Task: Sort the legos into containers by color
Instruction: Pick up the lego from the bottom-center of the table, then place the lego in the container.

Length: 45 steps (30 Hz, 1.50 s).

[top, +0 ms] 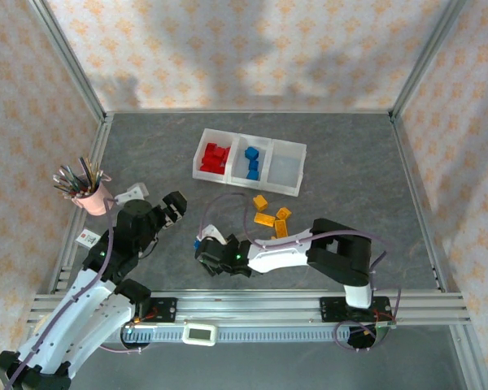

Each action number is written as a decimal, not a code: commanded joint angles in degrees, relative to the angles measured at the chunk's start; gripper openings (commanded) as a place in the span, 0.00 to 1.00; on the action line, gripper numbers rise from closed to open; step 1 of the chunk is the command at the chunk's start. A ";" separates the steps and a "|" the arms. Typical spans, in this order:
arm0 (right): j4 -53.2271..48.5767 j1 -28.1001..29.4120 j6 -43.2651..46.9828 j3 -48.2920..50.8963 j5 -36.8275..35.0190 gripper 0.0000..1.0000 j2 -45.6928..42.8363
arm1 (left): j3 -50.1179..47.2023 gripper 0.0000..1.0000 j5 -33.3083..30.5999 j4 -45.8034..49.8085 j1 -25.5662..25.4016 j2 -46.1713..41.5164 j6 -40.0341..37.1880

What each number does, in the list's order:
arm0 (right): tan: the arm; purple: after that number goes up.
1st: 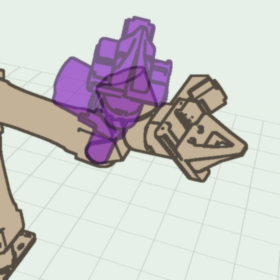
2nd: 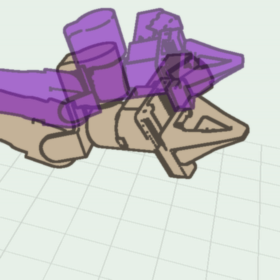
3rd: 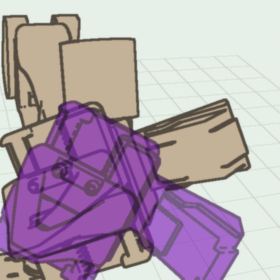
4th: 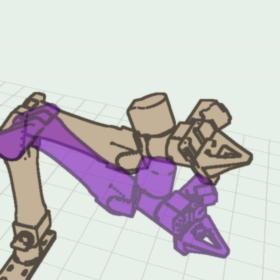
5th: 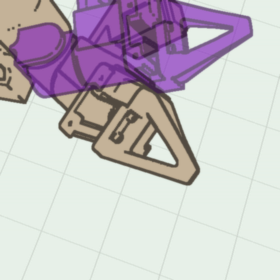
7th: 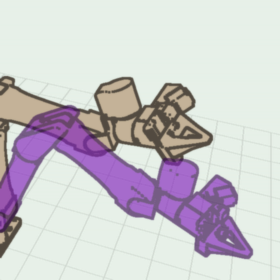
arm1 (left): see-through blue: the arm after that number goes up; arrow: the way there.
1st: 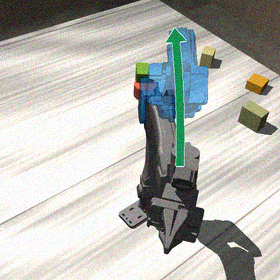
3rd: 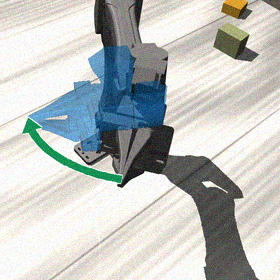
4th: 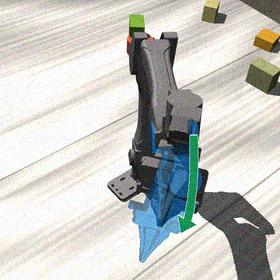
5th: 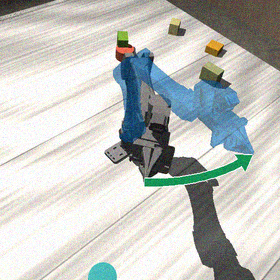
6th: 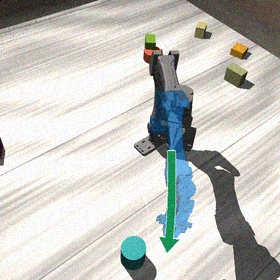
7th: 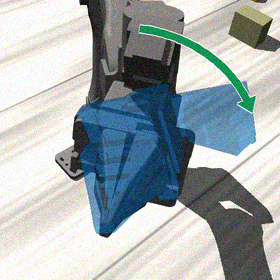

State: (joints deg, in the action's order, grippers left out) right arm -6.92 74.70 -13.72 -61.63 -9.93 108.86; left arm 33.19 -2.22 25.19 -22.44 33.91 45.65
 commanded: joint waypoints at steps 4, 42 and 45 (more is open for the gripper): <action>1.22 -0.08 -0.48 -1.47 -2.14 0.70 1.73 | -0.49 0.99 -0.51 0.30 0.46 0.10 0.58; -4.71 -33.64 4.31 -23.12 -1.14 0.44 1.96 | 9.55 0.99 4.24 -19.68 0.72 20.82 -6.11; -5.92 -35.75 4.31 -28.60 -0.49 0.44 7.02 | 10.55 0.99 4.59 -20.99 0.83 23.27 -6.88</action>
State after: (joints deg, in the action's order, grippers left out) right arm -10.70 40.05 -10.37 -86.67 -10.07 112.44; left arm 41.45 1.69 8.01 -22.33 55.88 40.60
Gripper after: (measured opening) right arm 0.446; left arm 0.992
